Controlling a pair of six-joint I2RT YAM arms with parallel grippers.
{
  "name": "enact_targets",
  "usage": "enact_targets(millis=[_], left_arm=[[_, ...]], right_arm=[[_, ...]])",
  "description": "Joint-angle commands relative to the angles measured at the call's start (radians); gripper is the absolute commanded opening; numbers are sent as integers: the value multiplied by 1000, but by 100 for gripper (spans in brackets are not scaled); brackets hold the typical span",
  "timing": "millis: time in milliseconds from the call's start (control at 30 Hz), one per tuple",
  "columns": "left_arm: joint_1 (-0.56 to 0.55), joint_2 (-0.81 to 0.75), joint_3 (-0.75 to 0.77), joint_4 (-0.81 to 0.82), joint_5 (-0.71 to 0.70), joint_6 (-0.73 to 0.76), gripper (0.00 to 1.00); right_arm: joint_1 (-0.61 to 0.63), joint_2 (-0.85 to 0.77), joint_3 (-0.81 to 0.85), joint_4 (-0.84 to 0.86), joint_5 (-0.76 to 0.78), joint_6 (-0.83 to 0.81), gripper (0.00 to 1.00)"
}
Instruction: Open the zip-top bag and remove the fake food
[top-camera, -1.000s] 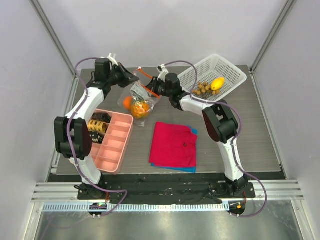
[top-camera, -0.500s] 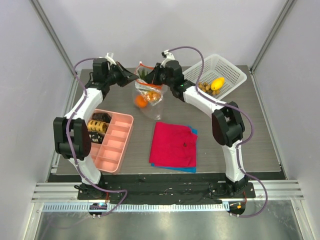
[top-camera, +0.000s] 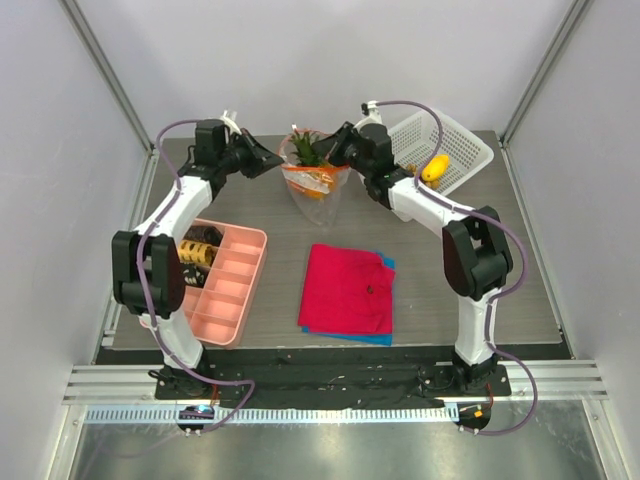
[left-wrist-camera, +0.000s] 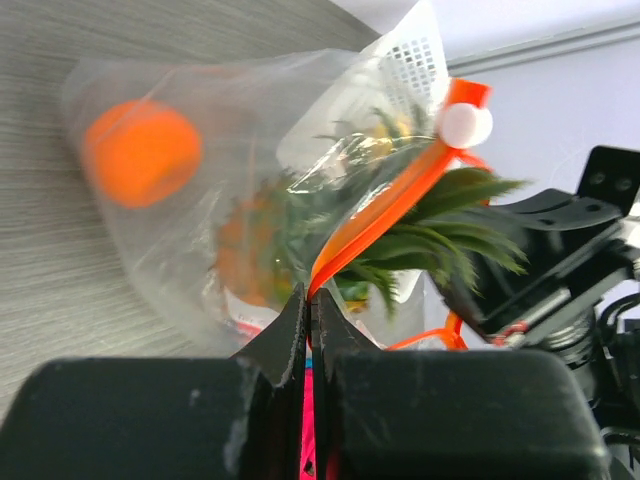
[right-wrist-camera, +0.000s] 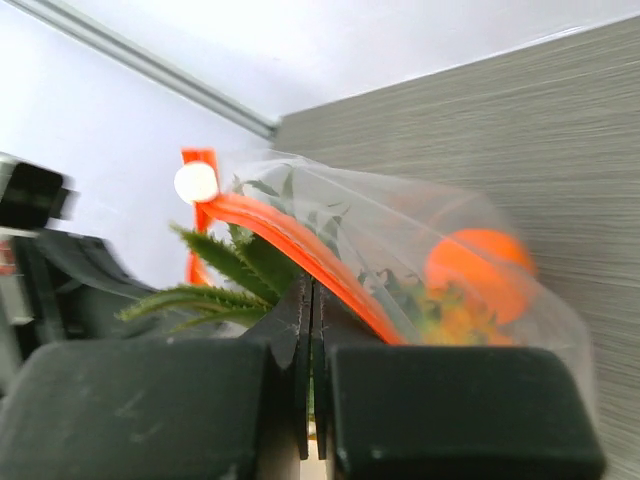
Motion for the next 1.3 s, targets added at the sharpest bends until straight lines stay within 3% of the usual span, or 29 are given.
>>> enact_targets(millis=[0,233,367,500,733,900,1000,1133,1267], left_arm=[[2,25,30,-54,-23,23,0],[-41,74,67,-85,10,40,0],[-46,78,67,-100,8,45,0],[-41,58,74,-122,-24,71,0],[6,2,65,-104,-44,81,0],[12,28,80,-107,-1,66,0],[5,42,80,-104,13,55,0],[-26,51,80,-102,11,60,0],[-31,47,85,-108,11,72,0]], right_arm=[[-7,-63,42,181,-132,135,1],[58,18,281,86,-256,97,2],[59,23,317,88,-287,115,1],[55,-38,273,34,-298,86,1],[25,-169,21,46,-396,114,1],[27,-158,-27,250,-560,158,1],[32,-135,45,284,-560,149,2],[51,-1,304,226,-543,172,1],[64,54,424,218,-503,213,1]])
